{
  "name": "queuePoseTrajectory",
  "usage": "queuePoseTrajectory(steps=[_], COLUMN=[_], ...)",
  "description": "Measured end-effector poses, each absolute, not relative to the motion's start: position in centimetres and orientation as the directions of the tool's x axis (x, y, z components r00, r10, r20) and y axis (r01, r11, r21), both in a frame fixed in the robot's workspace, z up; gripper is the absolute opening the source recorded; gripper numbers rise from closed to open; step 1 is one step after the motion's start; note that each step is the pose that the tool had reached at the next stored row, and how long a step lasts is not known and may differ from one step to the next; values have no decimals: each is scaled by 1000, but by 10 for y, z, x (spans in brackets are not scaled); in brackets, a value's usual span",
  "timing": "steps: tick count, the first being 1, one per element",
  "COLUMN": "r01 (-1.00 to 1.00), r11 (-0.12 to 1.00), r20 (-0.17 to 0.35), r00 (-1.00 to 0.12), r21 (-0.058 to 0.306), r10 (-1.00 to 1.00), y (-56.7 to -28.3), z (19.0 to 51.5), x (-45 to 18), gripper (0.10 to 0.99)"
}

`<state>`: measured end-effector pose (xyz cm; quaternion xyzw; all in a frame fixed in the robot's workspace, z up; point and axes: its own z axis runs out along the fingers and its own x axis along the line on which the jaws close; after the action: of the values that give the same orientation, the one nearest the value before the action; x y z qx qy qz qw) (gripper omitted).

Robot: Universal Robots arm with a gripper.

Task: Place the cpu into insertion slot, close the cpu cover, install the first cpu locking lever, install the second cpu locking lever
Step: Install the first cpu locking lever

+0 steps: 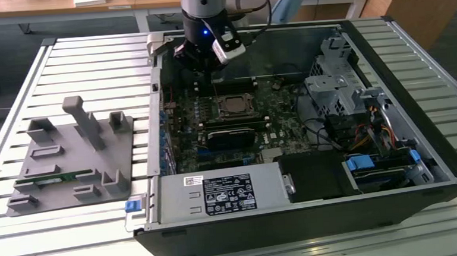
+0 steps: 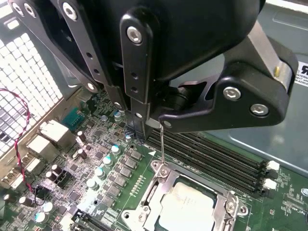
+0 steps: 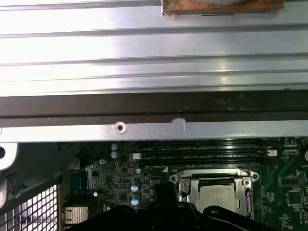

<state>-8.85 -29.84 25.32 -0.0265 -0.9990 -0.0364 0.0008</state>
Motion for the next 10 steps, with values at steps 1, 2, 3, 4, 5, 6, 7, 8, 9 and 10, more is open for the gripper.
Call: queuePoseTrajectory(steps=[1, 2, 3, 4, 5, 6, 7, 8, 9, 10], r01=[52, 52, 51, 51, 51, 51, 51, 51, 51, 51], r11=[996, 996, 996, 996, 996, 996, 996, 996, 996, 996], r20=[4, 4, 4, 4, 3, 3, 4, 3, 4, 4], r00=[-999, -999, -999, -999, -999, -999, -999, -999, -999, -999], r21=[73, 73, 73, 73, 73, 73, 73, 73, 73, 73], r10=[52, 52, 51, 51, 51, 51, 51, 51, 51, 51], y=[-298, -298, -298, -298, -298, -298, -298, -298, -298, -298], z=[253, 253, 253, 253, 253, 253, 253, 253, 253, 253], x=[-89, -88, -88, -87, -85, -83, -81, -77, -74, -69], gripper=[106, 106, 106, 106, 106, 106, 106, 106, 106, 106])
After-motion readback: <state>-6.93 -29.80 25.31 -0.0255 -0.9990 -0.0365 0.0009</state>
